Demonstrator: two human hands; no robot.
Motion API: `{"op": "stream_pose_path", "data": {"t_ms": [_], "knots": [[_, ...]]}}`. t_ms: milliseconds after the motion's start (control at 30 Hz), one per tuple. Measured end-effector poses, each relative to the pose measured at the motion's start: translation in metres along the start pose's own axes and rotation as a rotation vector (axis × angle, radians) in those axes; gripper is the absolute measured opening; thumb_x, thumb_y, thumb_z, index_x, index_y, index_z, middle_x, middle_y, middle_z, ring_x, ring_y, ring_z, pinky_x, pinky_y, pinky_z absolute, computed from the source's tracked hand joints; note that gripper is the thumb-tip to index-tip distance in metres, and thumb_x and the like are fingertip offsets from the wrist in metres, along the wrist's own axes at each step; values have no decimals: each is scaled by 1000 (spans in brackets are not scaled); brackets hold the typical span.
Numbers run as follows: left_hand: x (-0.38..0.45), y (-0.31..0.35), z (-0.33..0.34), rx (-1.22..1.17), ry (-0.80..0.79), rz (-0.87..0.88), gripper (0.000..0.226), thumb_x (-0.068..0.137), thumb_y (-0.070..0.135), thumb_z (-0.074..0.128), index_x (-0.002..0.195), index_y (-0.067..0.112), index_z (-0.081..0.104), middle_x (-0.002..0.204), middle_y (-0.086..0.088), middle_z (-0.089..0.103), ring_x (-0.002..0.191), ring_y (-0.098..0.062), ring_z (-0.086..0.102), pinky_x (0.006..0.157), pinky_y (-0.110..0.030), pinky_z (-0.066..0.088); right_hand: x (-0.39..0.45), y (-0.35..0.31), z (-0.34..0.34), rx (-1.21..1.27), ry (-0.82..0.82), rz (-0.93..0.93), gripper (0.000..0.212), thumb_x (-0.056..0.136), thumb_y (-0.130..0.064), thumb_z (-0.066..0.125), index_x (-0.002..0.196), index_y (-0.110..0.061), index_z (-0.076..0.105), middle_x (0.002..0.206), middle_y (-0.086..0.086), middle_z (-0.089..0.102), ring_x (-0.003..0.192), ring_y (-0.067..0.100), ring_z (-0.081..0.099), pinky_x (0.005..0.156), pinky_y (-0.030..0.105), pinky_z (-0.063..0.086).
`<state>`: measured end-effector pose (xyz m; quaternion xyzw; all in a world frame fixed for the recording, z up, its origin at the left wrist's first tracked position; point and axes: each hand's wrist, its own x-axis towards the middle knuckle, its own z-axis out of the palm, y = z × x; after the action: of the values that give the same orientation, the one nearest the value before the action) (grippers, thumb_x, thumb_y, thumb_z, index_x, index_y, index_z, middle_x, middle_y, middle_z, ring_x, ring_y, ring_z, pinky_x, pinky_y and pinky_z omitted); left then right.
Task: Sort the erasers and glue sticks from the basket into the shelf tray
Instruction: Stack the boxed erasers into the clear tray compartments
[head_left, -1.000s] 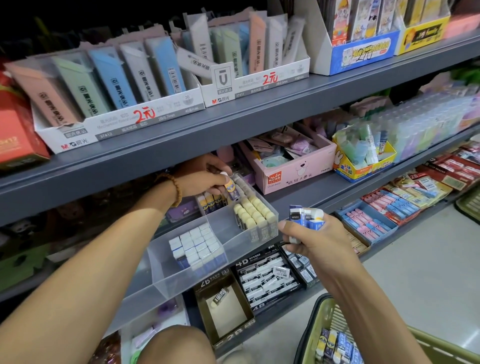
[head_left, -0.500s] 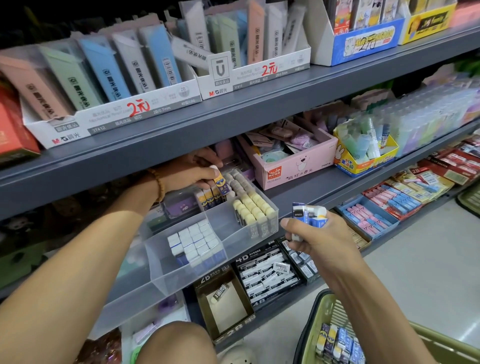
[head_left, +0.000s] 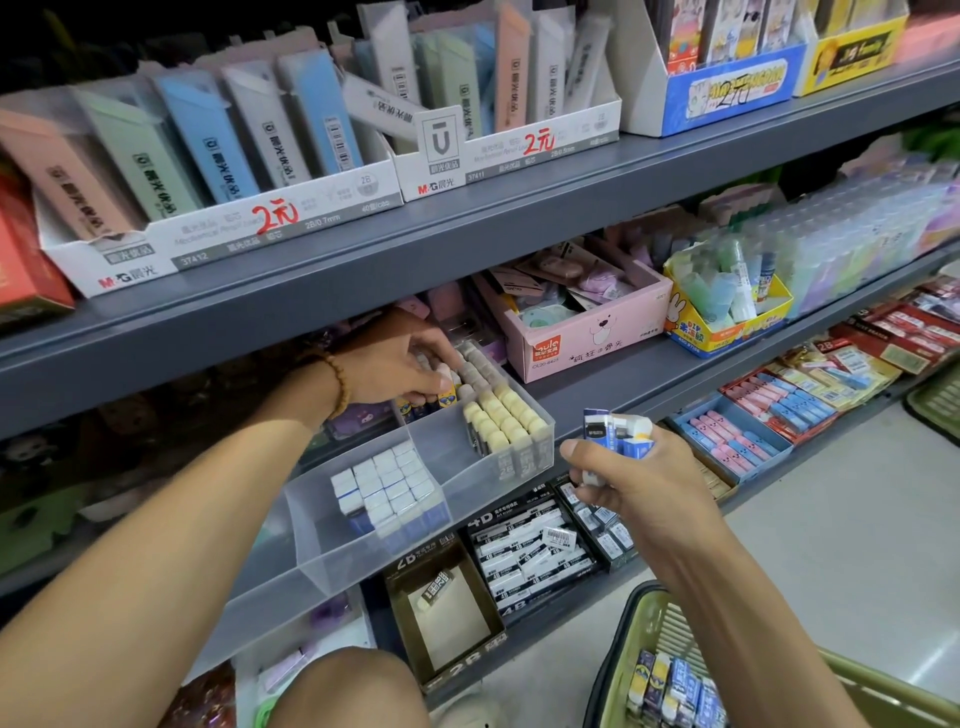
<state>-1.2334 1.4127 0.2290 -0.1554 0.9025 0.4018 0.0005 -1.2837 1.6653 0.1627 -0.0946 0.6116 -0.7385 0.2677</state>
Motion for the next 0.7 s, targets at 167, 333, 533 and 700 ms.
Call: {"op": "stream_pose_path", "data": {"t_ms": [167,333,533,700], "knots": [[3,-6,3,-5,60,-21,17,82,-4,70,83,12,65,59,1,64,55,-15,60,56,-24,51,1,1,0,3,15,0,19,78,-4,80,85,-9,62,67,5,62,67,17,63,56,23,53],[3,-6,13,105,116,-5,15,78,2,76,84,14,69,68,5,63,49,4,56,55,-14,48,2,2,1,-15,2,3,19,79,-5,79,84,-9,61,66,4,61,67,17,62,57,23,53],[2,-10,20,253,222,34,12,78,13,76,86,20,73,76,10,68,55,5,55,61,-12,48,2,3,1,-12,-10,-6,18,79,-4,78,84,-9,61,66,4,61,65,16,62,57,23,52],[1,-15,22,150,245,5,17,77,13,79,80,27,69,76,7,69,54,9,57,66,-15,48,4,4,1,-10,-5,-2,19,79,-5,79,85,-10,61,65,3,62,66,16,62,57,23,52]]}}
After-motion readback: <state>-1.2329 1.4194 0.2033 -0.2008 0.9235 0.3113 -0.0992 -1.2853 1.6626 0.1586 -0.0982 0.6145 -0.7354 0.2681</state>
